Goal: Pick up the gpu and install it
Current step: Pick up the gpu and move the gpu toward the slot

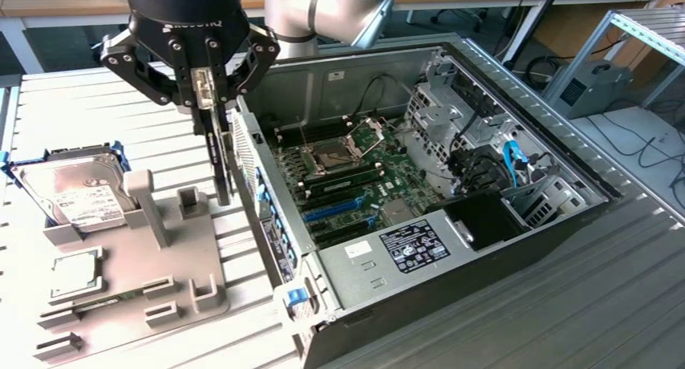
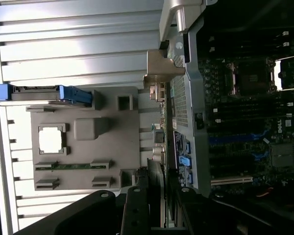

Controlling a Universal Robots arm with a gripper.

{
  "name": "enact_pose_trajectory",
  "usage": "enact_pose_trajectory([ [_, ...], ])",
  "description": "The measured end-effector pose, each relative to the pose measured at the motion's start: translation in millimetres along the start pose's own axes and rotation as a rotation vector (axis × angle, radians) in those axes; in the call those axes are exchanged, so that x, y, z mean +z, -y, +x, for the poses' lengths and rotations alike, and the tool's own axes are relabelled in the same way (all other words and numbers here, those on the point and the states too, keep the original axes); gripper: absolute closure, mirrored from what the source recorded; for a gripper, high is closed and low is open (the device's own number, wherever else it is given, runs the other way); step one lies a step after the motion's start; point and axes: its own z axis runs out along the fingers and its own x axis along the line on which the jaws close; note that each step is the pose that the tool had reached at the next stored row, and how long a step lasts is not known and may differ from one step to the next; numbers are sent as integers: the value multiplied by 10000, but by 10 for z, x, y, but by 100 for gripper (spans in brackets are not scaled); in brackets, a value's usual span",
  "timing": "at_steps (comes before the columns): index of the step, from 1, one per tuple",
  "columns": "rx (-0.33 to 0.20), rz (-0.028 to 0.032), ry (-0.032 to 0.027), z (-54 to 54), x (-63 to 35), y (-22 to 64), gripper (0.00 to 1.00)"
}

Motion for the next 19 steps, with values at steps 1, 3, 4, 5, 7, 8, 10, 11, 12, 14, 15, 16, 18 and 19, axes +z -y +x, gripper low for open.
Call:
enact_pose_trajectory([
  [1, -1, 0, 0, -20, 0, -1, 73],
  [3, 0, 0, 0, -50, 1, -4, 73],
  [4, 0, 0, 0, -66, 2, -5, 73],
  [5, 0, 0, 0, -84, 2, -7, 73],
  [7, 0, 0, 0, -122, 4, -10, 73],
  [8, -1, 0, 0, -138, 4, -12, 73],
  [10, -1, 0, 0, -174, 5, -15, 73],
  [11, -1, 0, 0, -189, 5, -16, 73],
  [12, -1, 1, 0, -206, 6, -17, 73],
  [14, -1, 0, 0, -235, 7, -20, 73],
  [15, 0, 1, 0, -247, 7, -21, 73],
  [16, -1, 1, 0, -260, 7, -22, 73],
  [18, -1, 0, 1, -283, 8, -24, 73],
  [19, -1, 0, 0, -296, 8, -25, 73],
])
